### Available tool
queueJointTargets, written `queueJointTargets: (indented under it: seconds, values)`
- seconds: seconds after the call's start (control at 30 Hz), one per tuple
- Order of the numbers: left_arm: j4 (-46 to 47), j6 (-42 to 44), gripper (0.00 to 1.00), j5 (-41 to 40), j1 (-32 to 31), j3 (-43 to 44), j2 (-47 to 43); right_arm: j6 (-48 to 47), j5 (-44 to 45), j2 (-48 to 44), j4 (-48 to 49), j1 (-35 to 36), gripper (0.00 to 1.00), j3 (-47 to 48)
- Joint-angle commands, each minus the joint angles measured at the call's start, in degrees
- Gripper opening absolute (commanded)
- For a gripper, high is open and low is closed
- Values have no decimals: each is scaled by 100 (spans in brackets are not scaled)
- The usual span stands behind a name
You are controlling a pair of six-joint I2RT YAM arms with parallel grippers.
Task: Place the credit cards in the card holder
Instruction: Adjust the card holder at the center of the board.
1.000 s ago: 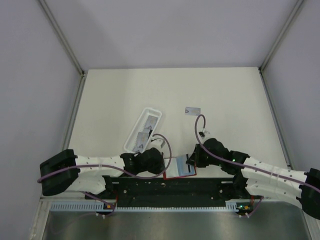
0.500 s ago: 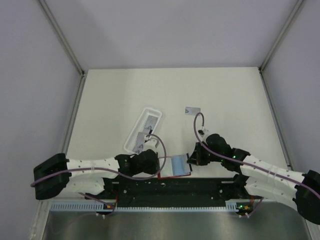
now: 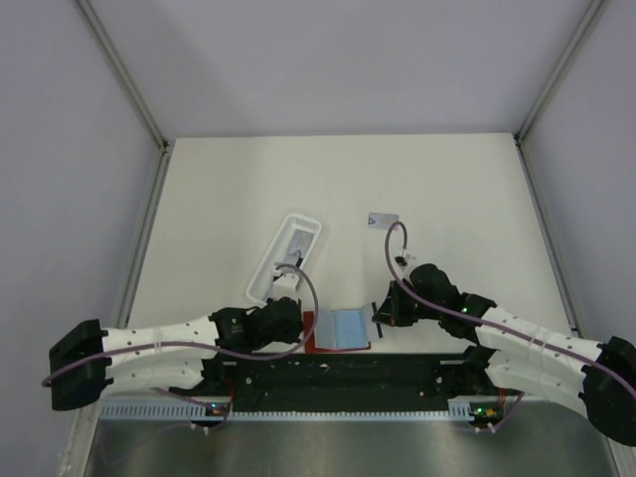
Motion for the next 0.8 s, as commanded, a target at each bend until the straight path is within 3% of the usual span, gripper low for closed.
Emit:
queueJointTargets:
  seconds: [0.0, 0.3, 0.63, 0.77]
  values:
    - [-65, 318, 0, -308, -6, 416, -290, -103, 106, 118, 238, -70, 0, 132]
    - [408, 1091, 0, -519, -6, 1102, -379, 29, 133, 128, 344, -78, 0, 1]
    - [1866, 1549, 0, 569, -6, 1673, 886, 152, 54, 268, 546, -122, 0, -96]
    - [1983, 1646, 0, 1282, -6, 1990, 1667, 283, -122, 391, 792, -157, 0, -193]
